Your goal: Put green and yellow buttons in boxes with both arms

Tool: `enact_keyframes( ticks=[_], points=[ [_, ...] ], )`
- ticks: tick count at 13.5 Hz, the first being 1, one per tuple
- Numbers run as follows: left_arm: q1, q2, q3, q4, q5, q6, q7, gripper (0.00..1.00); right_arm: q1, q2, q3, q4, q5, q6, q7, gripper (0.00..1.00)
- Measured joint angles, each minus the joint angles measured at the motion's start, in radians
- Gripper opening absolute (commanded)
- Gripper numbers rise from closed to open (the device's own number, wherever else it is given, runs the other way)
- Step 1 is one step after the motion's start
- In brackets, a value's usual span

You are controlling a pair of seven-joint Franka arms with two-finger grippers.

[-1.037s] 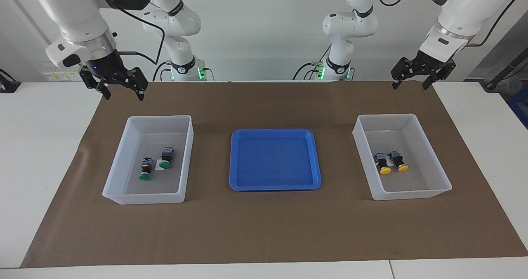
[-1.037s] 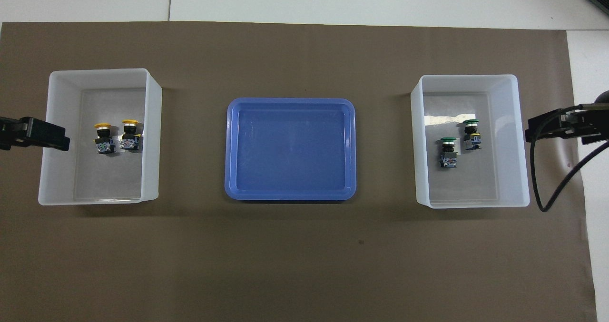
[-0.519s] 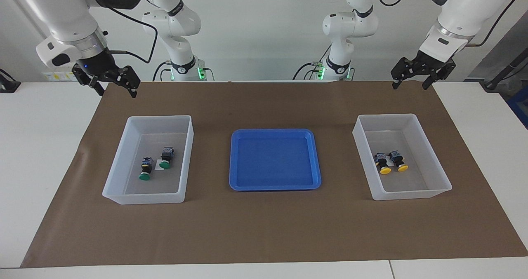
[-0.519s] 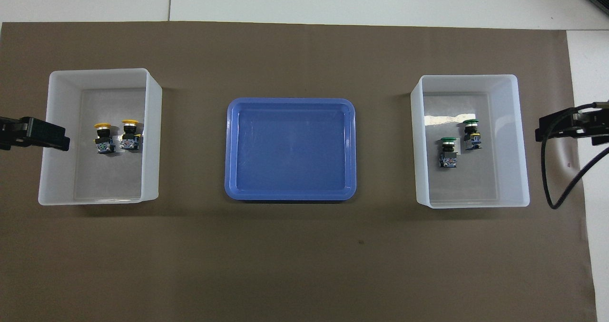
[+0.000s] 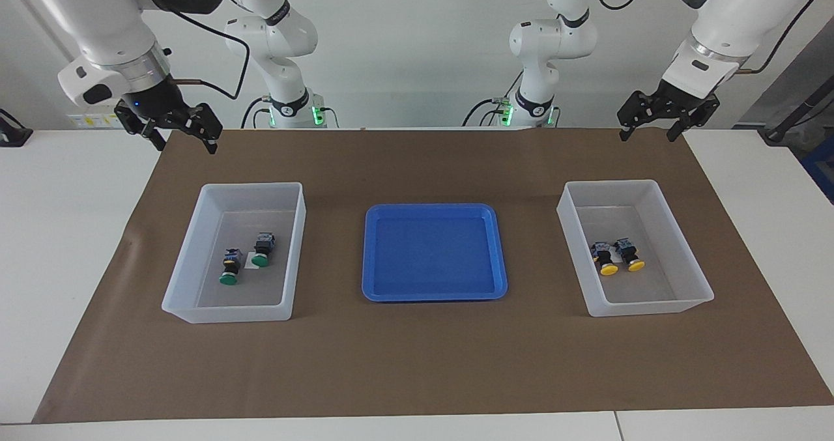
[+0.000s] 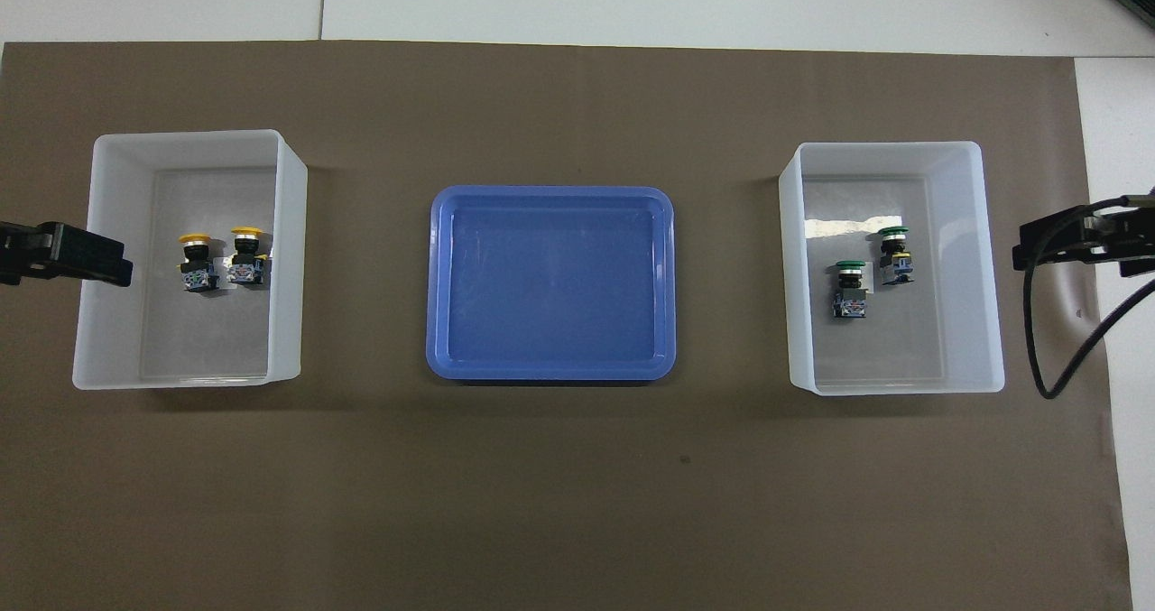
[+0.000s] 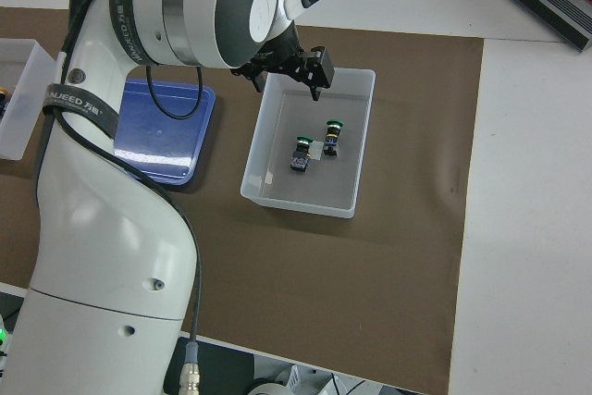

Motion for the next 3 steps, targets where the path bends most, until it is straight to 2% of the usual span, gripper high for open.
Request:
enact_keyframes(
  ticks=[3],
  points=[
    [0.0,0.0,0.0,0.0,0.0,0.0,0.0,1.0,0.005,-0.002,0.002,0.0,0.0,-0.001,0.0,1.0]
  ],
)
